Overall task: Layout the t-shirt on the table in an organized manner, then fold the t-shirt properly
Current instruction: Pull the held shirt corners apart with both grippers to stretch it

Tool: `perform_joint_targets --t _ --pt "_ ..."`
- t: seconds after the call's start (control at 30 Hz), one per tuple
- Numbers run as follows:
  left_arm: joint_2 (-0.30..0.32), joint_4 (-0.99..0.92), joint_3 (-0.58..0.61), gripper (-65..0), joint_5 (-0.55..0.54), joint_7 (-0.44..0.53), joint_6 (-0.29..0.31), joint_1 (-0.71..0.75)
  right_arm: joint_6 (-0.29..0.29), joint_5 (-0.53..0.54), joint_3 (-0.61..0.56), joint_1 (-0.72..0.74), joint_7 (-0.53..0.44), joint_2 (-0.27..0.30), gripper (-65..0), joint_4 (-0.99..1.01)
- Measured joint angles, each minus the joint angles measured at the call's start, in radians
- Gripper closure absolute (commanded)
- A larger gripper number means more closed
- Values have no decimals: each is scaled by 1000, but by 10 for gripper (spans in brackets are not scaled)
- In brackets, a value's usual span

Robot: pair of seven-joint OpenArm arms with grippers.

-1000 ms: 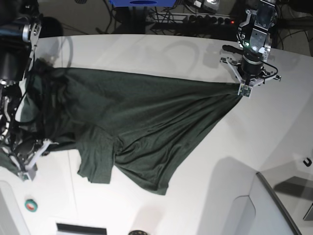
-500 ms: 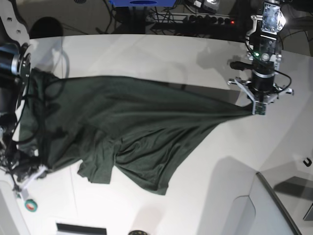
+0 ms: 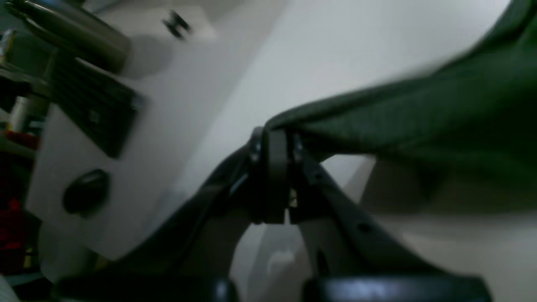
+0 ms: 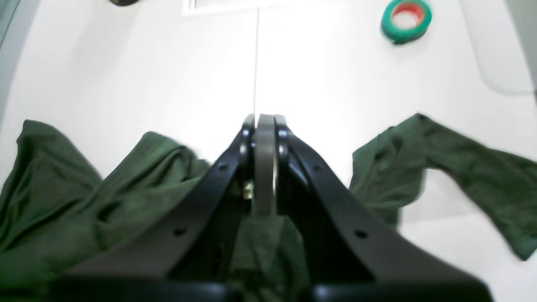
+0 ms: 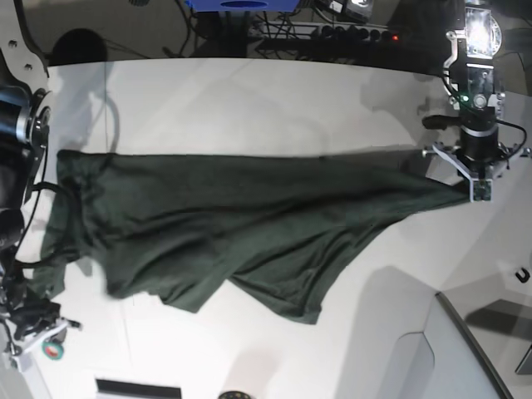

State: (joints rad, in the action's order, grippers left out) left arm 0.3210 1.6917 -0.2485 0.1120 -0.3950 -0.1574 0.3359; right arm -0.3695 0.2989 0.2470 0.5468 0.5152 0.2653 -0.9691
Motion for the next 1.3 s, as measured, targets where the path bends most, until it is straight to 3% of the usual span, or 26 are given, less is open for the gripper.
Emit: perform_joint_targets --t 0.1,0.23,0.3,0.4,0.5,0.6,0.7,0.8,1.0,1.07,1.17,1.3 --pt "0 21 -44 0 -3 3 3 0 4 9 -1 -70 5 0 -2 -155" --pt "0 21 -54 0 4 -1 0 0 3 9 0 -143 174 -1 -24 -285" --pt "-5 20 -49 0 1 -1 2 1 3 8 0 -172 217 -14 -113 -286" --pt "-20 20 -39 0 3 3 1 23 3 4 -19 -220 229 -45 -302 -274" --pt "-26 12 -38 0 4 -3 1 36 3 5 -185 -223 227 -39 -416 -212" --pt "-35 2 -37 0 5 -5 0 35 0 19 -302 -160 77 -56 -423 -60" --pt "-32 -2 -43 0 8 -3 -2 61 6 19 -367 -40 -76 -66 -420 243" --pt "-33 -5 -48 0 4 -8 0 75 19 5 -372 18 -151 -71 -419 457" --pt "-30 -3 -49 0 3 2 0 94 23 9 -378 -50 -172 -64 -419 385" --pt "-31 -3 -49 0 4 3 0 94 88 9 -378 -49 -173 -53 -419 369" --pt "-31 -3 -49 0 4 3 0 91 93 13 -371 -100 -171 -3 -419 254" --pt "-32 -3 -49 0 3 3 1 92 101 9 -324 -238 -41 42 -417 47"
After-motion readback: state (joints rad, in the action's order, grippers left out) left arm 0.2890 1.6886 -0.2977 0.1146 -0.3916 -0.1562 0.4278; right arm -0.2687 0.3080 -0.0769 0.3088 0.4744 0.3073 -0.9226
